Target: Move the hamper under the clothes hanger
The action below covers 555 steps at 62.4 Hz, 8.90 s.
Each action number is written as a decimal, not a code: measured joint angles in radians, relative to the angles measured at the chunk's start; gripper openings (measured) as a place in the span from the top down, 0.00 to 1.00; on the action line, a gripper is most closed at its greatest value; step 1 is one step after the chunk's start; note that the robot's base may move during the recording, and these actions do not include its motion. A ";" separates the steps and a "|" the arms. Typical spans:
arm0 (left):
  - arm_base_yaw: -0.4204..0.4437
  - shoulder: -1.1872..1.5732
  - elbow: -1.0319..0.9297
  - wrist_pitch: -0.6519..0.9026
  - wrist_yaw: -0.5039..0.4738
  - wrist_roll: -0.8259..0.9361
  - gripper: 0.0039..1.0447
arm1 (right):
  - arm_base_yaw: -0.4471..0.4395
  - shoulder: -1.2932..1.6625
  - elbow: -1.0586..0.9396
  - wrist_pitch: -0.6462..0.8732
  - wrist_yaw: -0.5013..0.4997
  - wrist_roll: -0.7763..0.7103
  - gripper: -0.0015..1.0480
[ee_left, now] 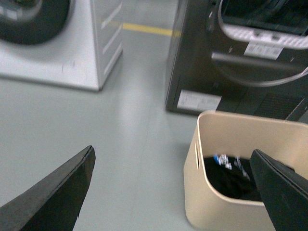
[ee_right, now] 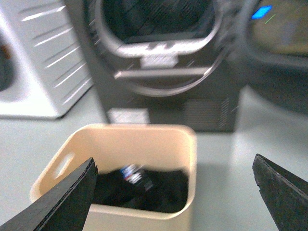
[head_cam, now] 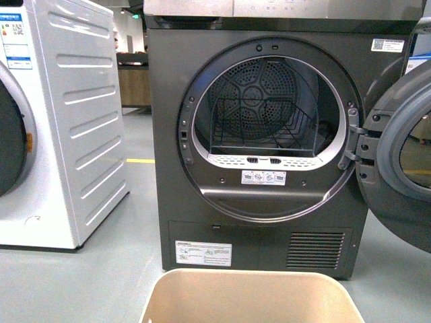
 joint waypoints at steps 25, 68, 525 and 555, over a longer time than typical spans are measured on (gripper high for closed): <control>0.066 1.120 0.516 0.356 0.079 -0.037 0.06 | 0.114 1.126 0.513 0.266 -0.149 0.025 0.08; -0.124 1.873 0.959 0.424 -0.053 -0.033 0.06 | 0.237 1.934 0.971 0.283 0.180 -0.085 0.08; -0.275 2.055 1.257 -0.072 -0.251 -0.298 0.96 | 0.119 2.137 1.109 0.186 0.252 -0.137 0.98; -0.264 2.198 1.450 -0.080 -0.232 -0.303 0.96 | 0.119 2.282 1.328 0.103 0.301 -0.134 0.98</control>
